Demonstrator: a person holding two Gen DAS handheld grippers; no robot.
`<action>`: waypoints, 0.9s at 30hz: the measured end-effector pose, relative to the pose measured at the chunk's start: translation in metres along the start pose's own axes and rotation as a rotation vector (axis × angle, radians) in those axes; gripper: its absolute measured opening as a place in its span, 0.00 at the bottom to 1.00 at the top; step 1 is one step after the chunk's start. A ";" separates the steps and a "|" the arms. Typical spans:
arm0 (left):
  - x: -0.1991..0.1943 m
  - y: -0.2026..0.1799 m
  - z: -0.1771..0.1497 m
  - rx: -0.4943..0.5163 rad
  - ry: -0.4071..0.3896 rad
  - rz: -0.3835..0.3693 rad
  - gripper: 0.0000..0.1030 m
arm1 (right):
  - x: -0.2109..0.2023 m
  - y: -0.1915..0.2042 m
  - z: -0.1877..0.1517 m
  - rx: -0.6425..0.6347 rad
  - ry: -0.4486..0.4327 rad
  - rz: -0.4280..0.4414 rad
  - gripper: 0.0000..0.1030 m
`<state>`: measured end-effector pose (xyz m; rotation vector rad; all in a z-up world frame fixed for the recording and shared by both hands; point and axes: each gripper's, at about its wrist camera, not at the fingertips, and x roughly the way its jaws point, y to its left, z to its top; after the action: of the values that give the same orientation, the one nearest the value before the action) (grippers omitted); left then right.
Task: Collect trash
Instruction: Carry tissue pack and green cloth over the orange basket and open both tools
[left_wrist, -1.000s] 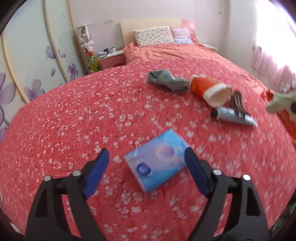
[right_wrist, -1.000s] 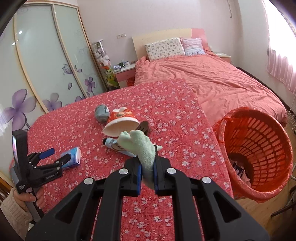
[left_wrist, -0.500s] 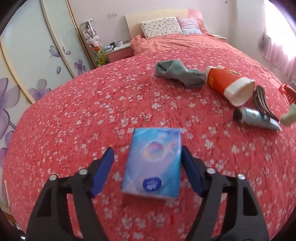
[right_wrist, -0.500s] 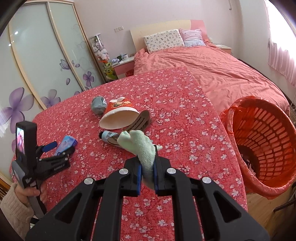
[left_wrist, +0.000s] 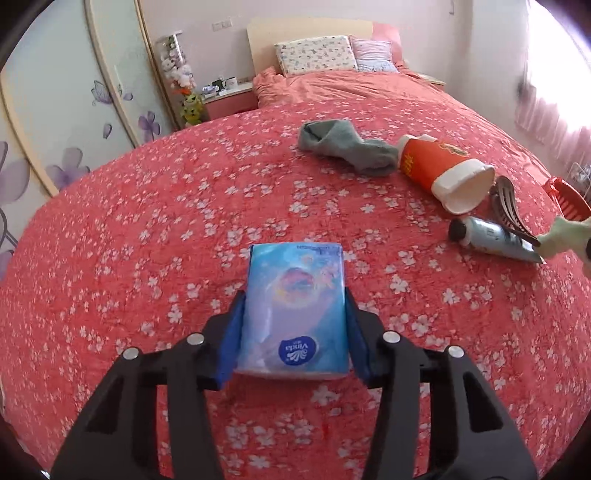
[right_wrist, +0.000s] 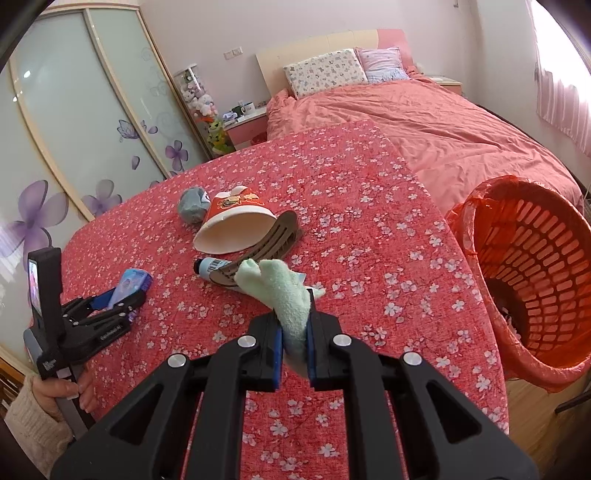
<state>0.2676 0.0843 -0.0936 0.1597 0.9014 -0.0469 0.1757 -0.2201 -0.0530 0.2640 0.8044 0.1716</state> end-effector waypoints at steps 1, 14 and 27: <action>-0.003 0.000 0.001 -0.004 -0.008 -0.007 0.47 | -0.003 0.000 0.001 -0.004 -0.007 0.000 0.10; -0.098 -0.026 0.038 -0.013 -0.183 -0.072 0.47 | -0.064 -0.007 0.023 0.010 -0.160 -0.005 0.10; -0.176 -0.130 0.058 0.077 -0.304 -0.261 0.47 | -0.121 -0.049 0.027 0.068 -0.313 -0.102 0.10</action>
<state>0.1892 -0.0579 0.0646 0.1019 0.6120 -0.3400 0.1148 -0.3016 0.0334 0.3043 0.5117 0.0052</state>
